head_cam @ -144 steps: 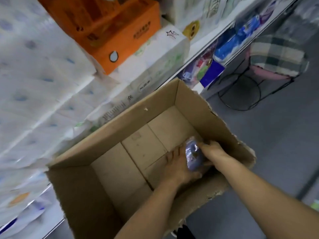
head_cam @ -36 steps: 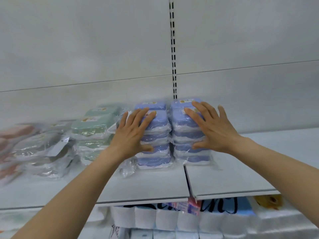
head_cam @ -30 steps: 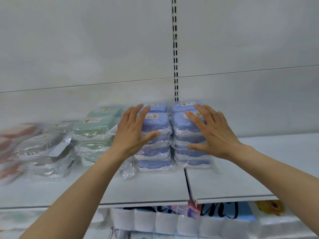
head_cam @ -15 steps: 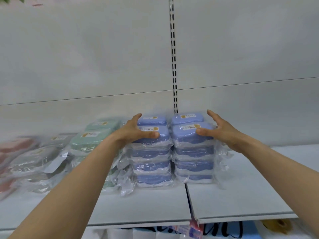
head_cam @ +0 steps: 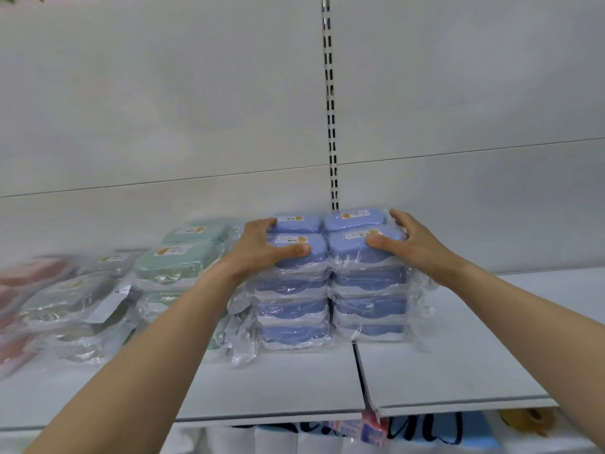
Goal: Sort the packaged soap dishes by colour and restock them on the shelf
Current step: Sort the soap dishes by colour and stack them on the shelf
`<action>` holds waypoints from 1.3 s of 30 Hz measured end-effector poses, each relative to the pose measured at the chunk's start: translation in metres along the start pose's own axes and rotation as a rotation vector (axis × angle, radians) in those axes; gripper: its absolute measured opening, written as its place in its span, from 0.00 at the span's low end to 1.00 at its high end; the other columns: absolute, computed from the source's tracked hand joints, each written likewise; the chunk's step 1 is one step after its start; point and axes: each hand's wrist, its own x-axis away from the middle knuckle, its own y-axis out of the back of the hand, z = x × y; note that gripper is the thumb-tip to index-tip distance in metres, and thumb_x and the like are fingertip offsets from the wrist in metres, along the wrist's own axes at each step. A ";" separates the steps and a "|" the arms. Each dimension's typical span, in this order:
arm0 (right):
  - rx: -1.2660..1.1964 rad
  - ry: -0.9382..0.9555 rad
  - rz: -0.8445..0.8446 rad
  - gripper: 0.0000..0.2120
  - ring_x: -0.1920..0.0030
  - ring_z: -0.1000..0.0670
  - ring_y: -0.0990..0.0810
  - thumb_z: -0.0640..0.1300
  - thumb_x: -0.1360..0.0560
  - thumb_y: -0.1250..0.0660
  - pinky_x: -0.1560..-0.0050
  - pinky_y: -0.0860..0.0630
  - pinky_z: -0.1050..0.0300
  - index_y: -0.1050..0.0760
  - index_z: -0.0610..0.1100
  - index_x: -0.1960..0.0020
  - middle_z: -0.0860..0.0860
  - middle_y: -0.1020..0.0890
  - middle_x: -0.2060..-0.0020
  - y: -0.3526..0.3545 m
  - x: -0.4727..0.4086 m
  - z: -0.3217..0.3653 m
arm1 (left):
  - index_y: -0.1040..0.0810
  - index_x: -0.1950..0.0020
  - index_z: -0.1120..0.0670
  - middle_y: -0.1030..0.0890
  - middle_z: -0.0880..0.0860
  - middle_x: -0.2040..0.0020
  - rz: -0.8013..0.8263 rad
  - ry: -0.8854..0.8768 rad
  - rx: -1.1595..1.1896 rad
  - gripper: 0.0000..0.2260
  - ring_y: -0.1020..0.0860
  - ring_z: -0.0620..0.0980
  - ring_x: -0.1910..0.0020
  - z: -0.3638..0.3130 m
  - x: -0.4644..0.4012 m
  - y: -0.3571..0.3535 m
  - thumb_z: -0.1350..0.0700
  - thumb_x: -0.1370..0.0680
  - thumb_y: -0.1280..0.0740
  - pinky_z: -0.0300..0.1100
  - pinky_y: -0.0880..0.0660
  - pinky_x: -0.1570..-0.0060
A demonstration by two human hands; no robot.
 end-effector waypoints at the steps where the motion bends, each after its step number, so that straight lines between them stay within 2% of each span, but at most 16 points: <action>1: 0.098 0.053 -0.078 0.38 0.34 0.56 0.33 0.61 0.31 0.27 0.36 0.34 0.59 0.39 0.56 0.26 0.58 0.35 0.32 0.000 0.002 -0.003 | 0.36 0.23 0.50 0.38 0.50 0.25 -0.049 -0.045 -0.118 0.43 0.37 0.49 0.27 0.002 0.002 -0.003 0.35 0.32 0.26 0.44 0.36 0.31; 3: 0.300 0.239 -0.212 0.32 0.29 0.53 0.39 0.60 0.28 0.30 0.31 0.38 0.51 0.36 0.57 0.27 0.55 0.37 0.29 -0.001 0.008 -0.007 | 0.34 0.25 0.49 0.37 0.50 0.24 -0.182 -0.182 -0.359 0.37 0.41 0.51 0.25 0.004 0.009 -0.009 0.34 0.29 0.31 0.48 0.41 0.27; 5: 0.563 0.459 -0.283 0.22 0.29 0.49 0.39 0.60 0.24 0.35 0.33 0.35 0.45 0.30 0.56 0.31 0.52 0.34 0.28 -0.006 0.015 -0.006 | 0.29 0.27 0.48 0.32 0.51 0.26 -0.330 -0.335 -0.544 0.30 0.38 0.52 0.26 0.007 0.016 -0.016 0.34 0.25 0.35 0.48 0.41 0.28; 7: 0.784 0.627 -0.286 0.22 0.30 0.45 0.36 0.61 0.23 0.42 0.36 0.32 0.39 0.27 0.54 0.33 0.48 0.32 0.29 -0.012 0.023 -0.010 | 0.26 0.30 0.47 0.28 0.49 0.29 -0.397 -0.419 -0.581 0.26 0.34 0.53 0.29 0.011 0.024 -0.024 0.34 0.23 0.40 0.50 0.39 0.30; 10: 1.115 0.632 -0.187 0.42 0.27 0.43 0.38 0.73 0.31 0.44 0.33 0.38 0.31 0.40 0.50 0.25 0.47 0.36 0.25 -0.025 0.036 -0.024 | 0.28 0.29 0.44 0.30 0.48 0.28 -0.316 -0.419 -0.558 0.33 0.35 0.53 0.28 0.020 0.031 -0.029 0.28 0.27 0.49 0.56 0.40 0.29; 14: 1.333 0.541 -0.167 0.61 0.27 0.39 0.38 0.74 0.44 0.31 0.37 0.37 0.28 0.49 0.44 0.22 0.43 0.39 0.24 -0.036 0.030 -0.025 | 0.46 0.21 0.43 0.44 0.48 0.21 -0.161 -0.395 -0.817 0.50 0.47 0.53 0.22 0.026 0.031 -0.030 0.25 0.38 0.34 0.62 0.54 0.25; 16: 1.305 0.521 -0.166 0.64 0.28 0.37 0.36 0.72 0.47 0.27 0.39 0.32 0.31 0.49 0.44 0.22 0.43 0.38 0.25 -0.039 0.022 -0.021 | 0.46 0.21 0.44 0.43 0.49 0.21 -0.237 -0.352 -0.855 0.51 0.46 0.54 0.23 0.021 0.031 -0.035 0.28 0.37 0.29 0.64 0.55 0.26; 19: 1.247 0.500 -0.158 0.64 0.30 0.37 0.37 0.70 0.47 0.25 0.40 0.29 0.35 0.49 0.45 0.23 0.43 0.37 0.26 -0.042 0.022 -0.022 | 0.53 0.20 0.46 0.49 0.50 0.20 -0.235 -0.275 -0.916 0.52 0.52 0.53 0.21 0.008 0.033 -0.043 0.27 0.35 0.32 0.67 0.61 0.27; 22: 1.185 0.477 -0.099 0.62 0.28 0.38 0.40 0.68 0.44 0.24 0.35 0.32 0.35 0.53 0.46 0.23 0.43 0.39 0.25 -0.041 0.022 -0.020 | 0.60 0.20 0.46 0.55 0.48 0.19 -0.165 -0.437 -0.932 0.54 0.57 0.49 0.20 -0.010 0.035 -0.059 0.25 0.34 0.35 0.63 0.68 0.27; 24: 1.106 0.498 -0.057 0.61 0.25 0.40 0.45 0.67 0.41 0.25 0.29 0.39 0.38 0.55 0.45 0.22 0.45 0.44 0.23 -0.036 0.021 -0.015 | 0.59 0.19 0.47 0.51 0.48 0.19 -0.113 -0.563 -0.928 0.54 0.53 0.49 0.20 -0.020 0.032 -0.072 0.26 0.35 0.36 0.61 0.66 0.26; 28: 0.672 0.409 -0.077 0.63 0.24 0.51 0.53 0.62 0.40 0.21 0.25 0.49 0.53 0.58 0.47 0.21 0.49 0.52 0.22 -0.016 0.038 -0.013 | 0.57 0.19 0.47 0.46 0.47 0.20 -0.119 -0.573 -0.968 0.51 0.47 0.49 0.21 -0.028 0.020 -0.085 0.29 0.31 0.34 0.61 0.62 0.25; 31: 0.272 0.085 -0.164 0.65 0.26 0.53 0.47 0.56 0.40 0.18 0.30 0.43 0.56 0.61 0.49 0.21 0.53 0.46 0.24 -0.008 0.059 -0.034 | 0.57 0.19 0.46 0.45 0.46 0.20 -0.128 -0.564 -0.977 0.50 0.47 0.49 0.21 -0.028 0.018 -0.086 0.30 0.30 0.33 0.61 0.62 0.25; 33: 0.117 -0.145 -0.104 0.59 0.34 0.51 0.35 0.51 0.38 0.18 0.39 0.36 0.60 0.54 0.45 0.22 0.51 0.34 0.34 -0.008 0.072 -0.057 | 0.56 0.19 0.46 0.45 0.46 0.20 -0.129 -0.563 -0.965 0.49 0.47 0.49 0.21 -0.028 0.018 -0.088 0.31 0.30 0.32 0.61 0.61 0.25; 35: 0.161 -0.262 0.022 0.44 0.42 0.53 0.28 0.54 0.39 0.18 0.48 0.30 0.64 0.38 0.48 0.31 0.54 0.27 0.41 -0.014 0.078 -0.082 | 0.56 0.19 0.45 0.45 0.46 0.20 -0.125 -0.559 -0.957 0.49 0.47 0.48 0.21 -0.028 0.018 -0.088 0.31 0.30 0.32 0.61 0.61 0.25; 37: 0.242 -0.297 0.084 0.35 0.45 0.55 0.23 0.59 0.43 0.18 0.47 0.25 0.60 0.27 0.52 0.42 0.56 0.21 0.45 -0.022 0.078 -0.099 | 0.55 0.19 0.45 0.45 0.45 0.20 -0.124 -0.557 -0.946 0.49 0.46 0.48 0.21 -0.029 0.017 -0.088 0.31 0.30 0.32 0.61 0.62 0.25; 39: 0.243 -0.317 0.072 0.35 0.48 0.54 0.20 0.63 0.49 0.21 0.44 0.22 0.52 0.22 0.51 0.45 0.56 0.17 0.49 -0.027 0.070 -0.112 | 0.54 0.20 0.45 0.44 0.44 0.21 -0.127 -0.555 -0.934 0.48 0.45 0.47 0.22 -0.030 0.016 -0.088 0.31 0.30 0.32 0.61 0.61 0.25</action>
